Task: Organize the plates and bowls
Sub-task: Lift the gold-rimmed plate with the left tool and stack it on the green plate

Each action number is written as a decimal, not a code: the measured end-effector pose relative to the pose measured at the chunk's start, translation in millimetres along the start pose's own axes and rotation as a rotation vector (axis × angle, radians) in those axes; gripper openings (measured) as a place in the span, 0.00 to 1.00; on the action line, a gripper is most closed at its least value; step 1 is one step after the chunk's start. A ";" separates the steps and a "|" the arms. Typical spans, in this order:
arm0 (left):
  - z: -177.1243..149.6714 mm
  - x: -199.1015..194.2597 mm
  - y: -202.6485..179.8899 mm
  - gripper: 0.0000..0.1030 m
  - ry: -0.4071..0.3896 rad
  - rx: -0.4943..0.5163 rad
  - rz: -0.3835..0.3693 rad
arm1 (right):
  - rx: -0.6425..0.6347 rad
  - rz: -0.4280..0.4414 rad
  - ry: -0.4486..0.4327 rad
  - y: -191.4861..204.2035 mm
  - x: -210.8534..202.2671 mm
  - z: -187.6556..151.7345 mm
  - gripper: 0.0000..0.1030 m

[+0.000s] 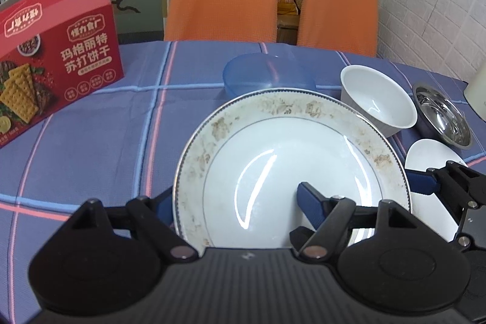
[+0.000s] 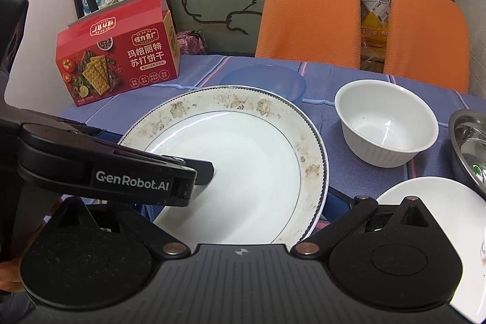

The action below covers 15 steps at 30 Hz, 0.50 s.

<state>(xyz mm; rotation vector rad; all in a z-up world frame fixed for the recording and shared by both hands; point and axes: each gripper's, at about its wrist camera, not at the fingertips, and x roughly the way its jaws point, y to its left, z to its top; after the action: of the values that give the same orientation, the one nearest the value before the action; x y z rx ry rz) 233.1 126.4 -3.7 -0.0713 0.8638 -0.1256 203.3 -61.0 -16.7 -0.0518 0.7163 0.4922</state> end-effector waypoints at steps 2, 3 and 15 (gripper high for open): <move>0.2 -2.3 -1.5 0.72 -0.007 0.007 0.005 | -0.002 0.000 -0.004 0.2 -1.7 -0.2 0.88; -0.2 -3.2 -1.8 0.72 -0.007 0.007 0.005 | 0.001 0.003 -0.005 0.4 -2.2 -0.7 0.88; -27.5 -53.4 -10.1 0.72 -0.051 -0.001 -0.026 | 0.008 -0.009 -0.019 18.7 -42.5 -19.8 0.88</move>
<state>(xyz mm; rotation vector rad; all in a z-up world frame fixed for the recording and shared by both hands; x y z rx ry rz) 177.0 123.6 19.8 -0.0868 0.8122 -0.1469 155.2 -66.3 -2.3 -0.0426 0.6994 0.4809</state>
